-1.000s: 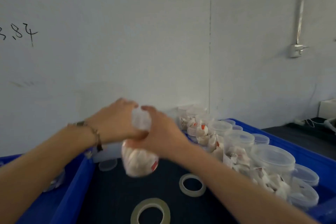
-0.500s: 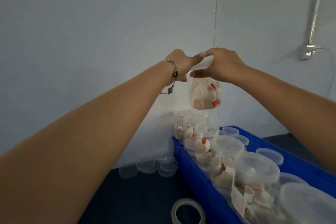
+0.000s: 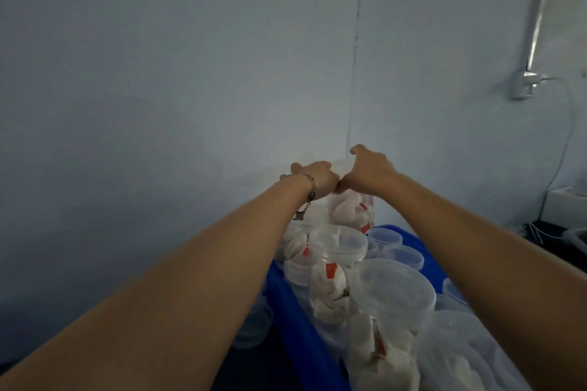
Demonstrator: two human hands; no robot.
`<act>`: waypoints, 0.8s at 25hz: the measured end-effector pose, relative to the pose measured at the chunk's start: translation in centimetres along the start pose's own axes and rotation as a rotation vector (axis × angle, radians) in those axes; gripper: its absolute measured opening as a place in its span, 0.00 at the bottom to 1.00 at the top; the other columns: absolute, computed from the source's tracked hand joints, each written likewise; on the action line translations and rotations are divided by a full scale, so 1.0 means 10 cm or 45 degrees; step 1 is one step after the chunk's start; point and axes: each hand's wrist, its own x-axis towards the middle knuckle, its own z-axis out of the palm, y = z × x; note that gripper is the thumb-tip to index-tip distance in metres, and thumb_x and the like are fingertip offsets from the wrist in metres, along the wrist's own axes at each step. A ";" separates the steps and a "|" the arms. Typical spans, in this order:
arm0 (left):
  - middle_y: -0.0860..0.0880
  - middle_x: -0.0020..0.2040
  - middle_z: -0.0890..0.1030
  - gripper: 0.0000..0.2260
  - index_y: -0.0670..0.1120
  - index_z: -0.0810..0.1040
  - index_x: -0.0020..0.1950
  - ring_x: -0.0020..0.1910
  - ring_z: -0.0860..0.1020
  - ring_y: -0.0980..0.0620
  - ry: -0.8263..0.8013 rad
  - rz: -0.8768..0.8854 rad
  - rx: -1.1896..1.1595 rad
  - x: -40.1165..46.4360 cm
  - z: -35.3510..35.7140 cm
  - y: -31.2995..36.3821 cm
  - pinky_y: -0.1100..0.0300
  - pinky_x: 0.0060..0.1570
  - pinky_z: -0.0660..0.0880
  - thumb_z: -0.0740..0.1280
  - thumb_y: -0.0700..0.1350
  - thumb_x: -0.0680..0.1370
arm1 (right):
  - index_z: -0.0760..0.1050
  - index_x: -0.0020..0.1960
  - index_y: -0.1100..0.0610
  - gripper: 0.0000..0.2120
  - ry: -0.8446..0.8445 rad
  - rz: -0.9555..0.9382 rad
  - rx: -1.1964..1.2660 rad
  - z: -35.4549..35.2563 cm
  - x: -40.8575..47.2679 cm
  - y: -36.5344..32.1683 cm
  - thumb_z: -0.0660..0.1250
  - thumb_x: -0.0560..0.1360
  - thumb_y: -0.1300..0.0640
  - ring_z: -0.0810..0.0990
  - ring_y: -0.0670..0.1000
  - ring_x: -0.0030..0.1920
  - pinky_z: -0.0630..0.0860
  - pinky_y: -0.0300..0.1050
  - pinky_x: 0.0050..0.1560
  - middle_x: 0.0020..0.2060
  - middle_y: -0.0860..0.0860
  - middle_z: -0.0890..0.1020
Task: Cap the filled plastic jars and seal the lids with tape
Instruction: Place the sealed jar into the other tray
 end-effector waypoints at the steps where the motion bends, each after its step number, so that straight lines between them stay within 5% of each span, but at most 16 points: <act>1: 0.44 0.74 0.61 0.22 0.53 0.62 0.73 0.71 0.61 0.42 -0.043 0.000 0.066 0.07 0.08 -0.05 0.47 0.70 0.57 0.54 0.53 0.79 | 0.63 0.68 0.57 0.40 -0.046 0.003 -0.032 0.09 0.02 0.06 0.77 0.64 0.46 0.76 0.58 0.56 0.75 0.49 0.53 0.57 0.57 0.76; 4: 0.47 0.73 0.64 0.31 0.55 0.64 0.73 0.73 0.57 0.41 -0.122 0.038 0.238 0.14 0.40 -0.20 0.38 0.69 0.50 0.38 0.65 0.78 | 0.68 0.65 0.60 0.32 -0.286 -0.035 -0.220 0.38 0.02 0.19 0.73 0.69 0.44 0.77 0.58 0.56 0.73 0.48 0.52 0.57 0.57 0.77; 7: 0.48 0.75 0.62 0.32 0.56 0.62 0.74 0.76 0.49 0.46 -0.169 0.105 0.297 0.01 0.54 -0.32 0.37 0.69 0.41 0.34 0.65 0.77 | 0.70 0.65 0.61 0.27 -0.448 -0.051 -0.226 0.52 -0.07 0.23 0.64 0.76 0.43 0.77 0.57 0.55 0.72 0.47 0.54 0.59 0.59 0.77; 12: 0.49 0.77 0.58 0.24 0.50 0.57 0.76 0.75 0.55 0.45 0.173 0.026 -0.109 -0.08 0.38 -0.48 0.41 0.73 0.48 0.44 0.57 0.82 | 0.54 0.76 0.57 0.36 -0.553 0.076 -0.031 0.45 -0.24 0.20 0.60 0.77 0.39 0.70 0.58 0.67 0.71 0.53 0.63 0.73 0.56 0.64; 16: 0.40 0.75 0.54 0.25 0.43 0.52 0.76 0.73 0.55 0.41 0.233 -0.416 -0.676 -0.17 0.46 -0.55 0.49 0.72 0.56 0.55 0.44 0.81 | 0.63 0.72 0.60 0.31 -0.494 0.055 -0.117 0.37 -0.29 0.12 0.66 0.76 0.45 0.77 0.57 0.55 0.79 0.45 0.49 0.65 0.57 0.71; 20: 0.35 0.73 0.60 0.25 0.32 0.56 0.73 0.72 0.61 0.40 0.046 -0.689 -0.879 -0.06 0.36 -0.54 0.52 0.69 0.61 0.60 0.41 0.80 | 0.69 0.67 0.62 0.24 -0.469 0.026 -0.337 0.31 -0.28 0.03 0.66 0.77 0.49 0.78 0.56 0.57 0.78 0.45 0.53 0.62 0.58 0.74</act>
